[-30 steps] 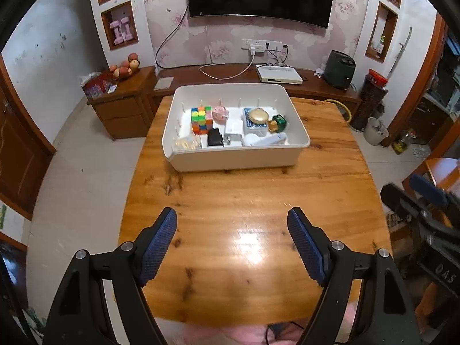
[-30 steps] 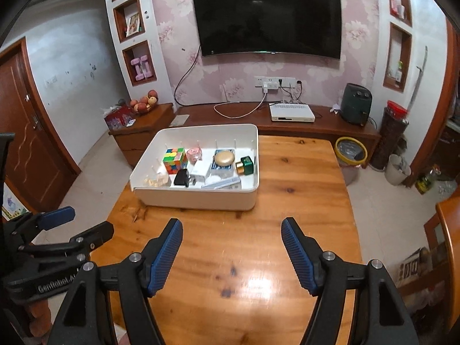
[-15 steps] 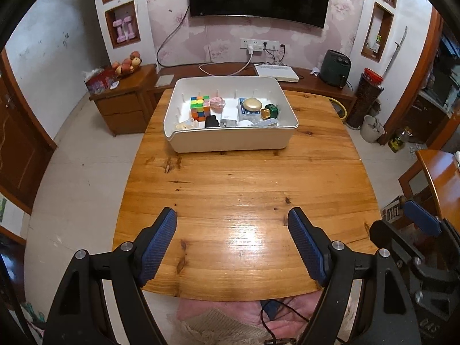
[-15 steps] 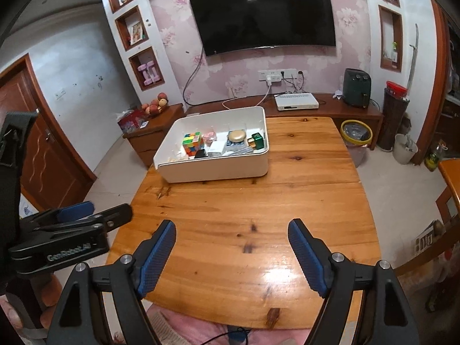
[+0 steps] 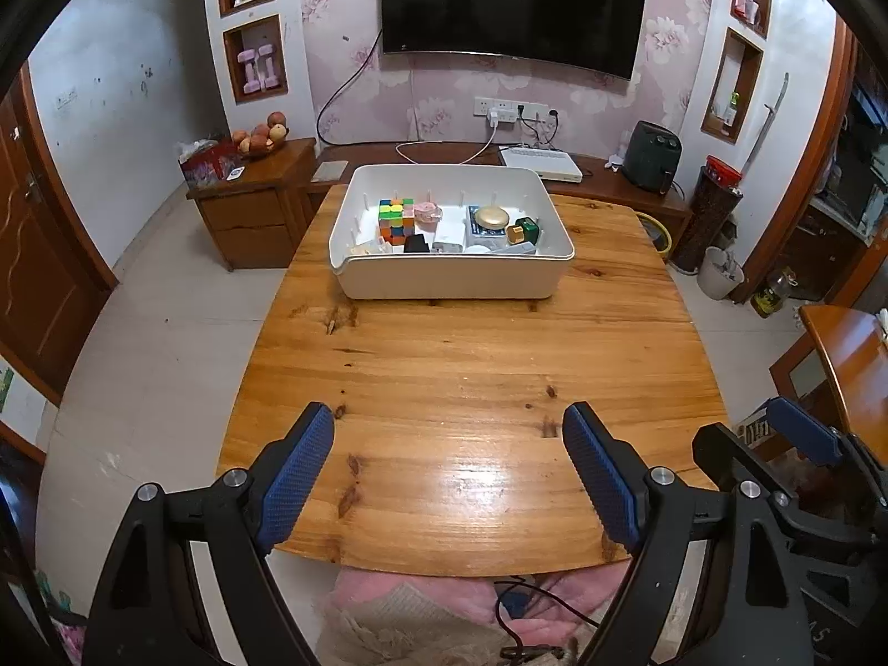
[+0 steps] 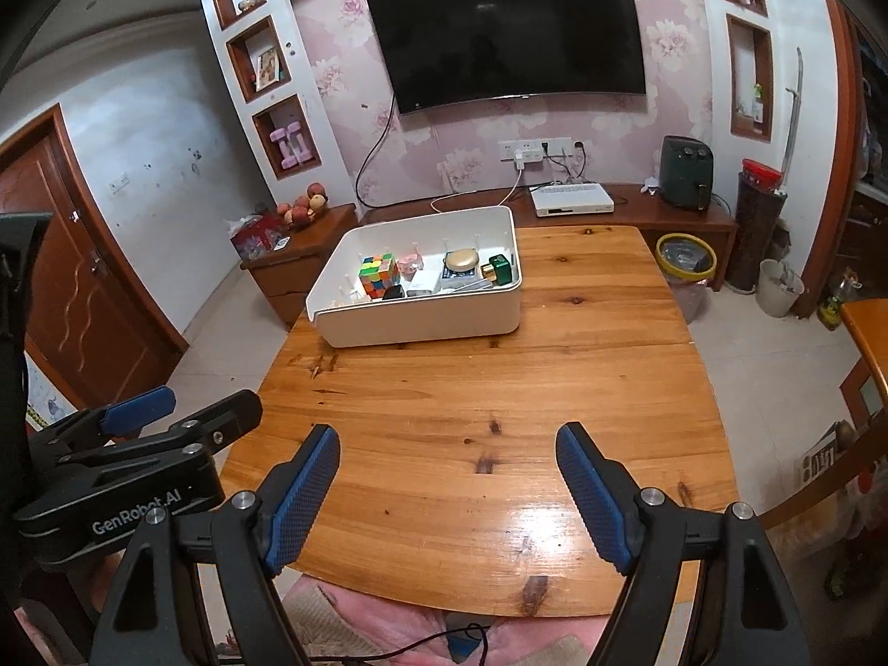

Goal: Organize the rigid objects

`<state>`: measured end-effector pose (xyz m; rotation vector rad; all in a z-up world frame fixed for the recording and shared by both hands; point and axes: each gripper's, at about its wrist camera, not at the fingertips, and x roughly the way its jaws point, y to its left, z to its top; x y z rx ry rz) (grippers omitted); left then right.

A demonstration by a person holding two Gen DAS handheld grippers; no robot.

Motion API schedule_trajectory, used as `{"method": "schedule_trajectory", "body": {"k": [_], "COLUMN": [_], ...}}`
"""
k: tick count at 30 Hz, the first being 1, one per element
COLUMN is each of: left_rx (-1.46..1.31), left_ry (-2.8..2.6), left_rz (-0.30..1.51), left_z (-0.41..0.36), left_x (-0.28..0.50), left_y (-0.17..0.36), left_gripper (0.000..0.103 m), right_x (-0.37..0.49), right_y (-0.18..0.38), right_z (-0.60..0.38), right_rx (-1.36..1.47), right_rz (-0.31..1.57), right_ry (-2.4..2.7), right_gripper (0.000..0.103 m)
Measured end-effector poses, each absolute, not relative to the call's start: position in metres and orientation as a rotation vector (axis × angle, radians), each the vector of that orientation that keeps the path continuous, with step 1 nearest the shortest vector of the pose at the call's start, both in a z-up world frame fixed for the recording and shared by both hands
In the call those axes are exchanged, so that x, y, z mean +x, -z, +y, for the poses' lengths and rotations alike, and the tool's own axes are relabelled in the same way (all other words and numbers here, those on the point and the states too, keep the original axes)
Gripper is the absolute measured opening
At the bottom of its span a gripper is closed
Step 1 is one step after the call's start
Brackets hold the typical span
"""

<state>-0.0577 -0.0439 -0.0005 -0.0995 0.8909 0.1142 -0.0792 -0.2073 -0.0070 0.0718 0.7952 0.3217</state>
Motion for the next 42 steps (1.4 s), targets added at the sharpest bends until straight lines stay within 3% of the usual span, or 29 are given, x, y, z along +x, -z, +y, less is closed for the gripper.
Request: {"method": "schedule_trajectory", "body": {"k": [42], "left_rx": [-0.084], "left_ry": [-0.157], "left_rz": [0.838], "left_z": [-0.058], "left_x": [-0.076], "left_y": [-0.011], "left_gripper": [0.087], "right_x": [-0.105], "right_y": [-0.008], "right_z": [-0.212], "right_rx": [0.058], "right_rz": [0.689], "right_ry": [-0.258], "right_gripper": [0.081]}}
